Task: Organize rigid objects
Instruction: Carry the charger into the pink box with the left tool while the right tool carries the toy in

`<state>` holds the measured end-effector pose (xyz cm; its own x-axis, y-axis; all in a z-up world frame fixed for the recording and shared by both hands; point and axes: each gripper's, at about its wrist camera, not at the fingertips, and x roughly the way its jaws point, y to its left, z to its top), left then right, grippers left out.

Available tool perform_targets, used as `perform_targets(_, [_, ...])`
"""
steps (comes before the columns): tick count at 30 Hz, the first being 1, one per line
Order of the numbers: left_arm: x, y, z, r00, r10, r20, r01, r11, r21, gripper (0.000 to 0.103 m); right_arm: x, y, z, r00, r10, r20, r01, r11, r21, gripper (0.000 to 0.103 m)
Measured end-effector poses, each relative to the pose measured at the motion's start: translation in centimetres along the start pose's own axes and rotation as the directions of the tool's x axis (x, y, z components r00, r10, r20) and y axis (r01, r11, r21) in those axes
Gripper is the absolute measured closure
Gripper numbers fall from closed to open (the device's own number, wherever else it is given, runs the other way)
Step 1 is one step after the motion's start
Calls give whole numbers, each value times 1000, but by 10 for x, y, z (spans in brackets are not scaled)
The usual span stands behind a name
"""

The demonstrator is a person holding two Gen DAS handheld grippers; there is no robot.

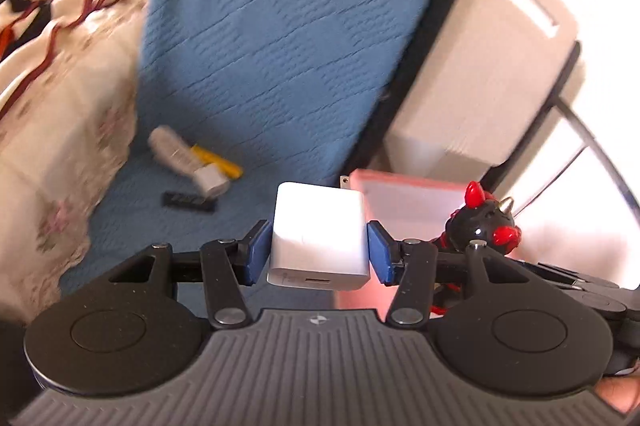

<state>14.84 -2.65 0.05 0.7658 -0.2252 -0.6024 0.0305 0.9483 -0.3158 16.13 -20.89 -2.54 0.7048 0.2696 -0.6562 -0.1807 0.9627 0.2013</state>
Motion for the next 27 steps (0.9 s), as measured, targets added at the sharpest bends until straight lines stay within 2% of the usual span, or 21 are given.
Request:
perform_targets(8, [4,-63,19,996,-75,50,73,996,42,45,-37,-38,34,995,-37,90,36,999,3,46])
perform_targets(14, [32,-96,10,992,-127,27,125,991,53,45,-47,-72,40,990,-71,119,69,997,23,46])
perform_targets(20, [89,-116,-15,990,-130,-55,134,989,64,45,-29,-113,18,991,-123,62,120,991,52,46])
perform_targets(27, [145,-132,-43,980,-126,-156,140,987,80,45,15,-158,-21,984,-159,-79,166,982,89,46])
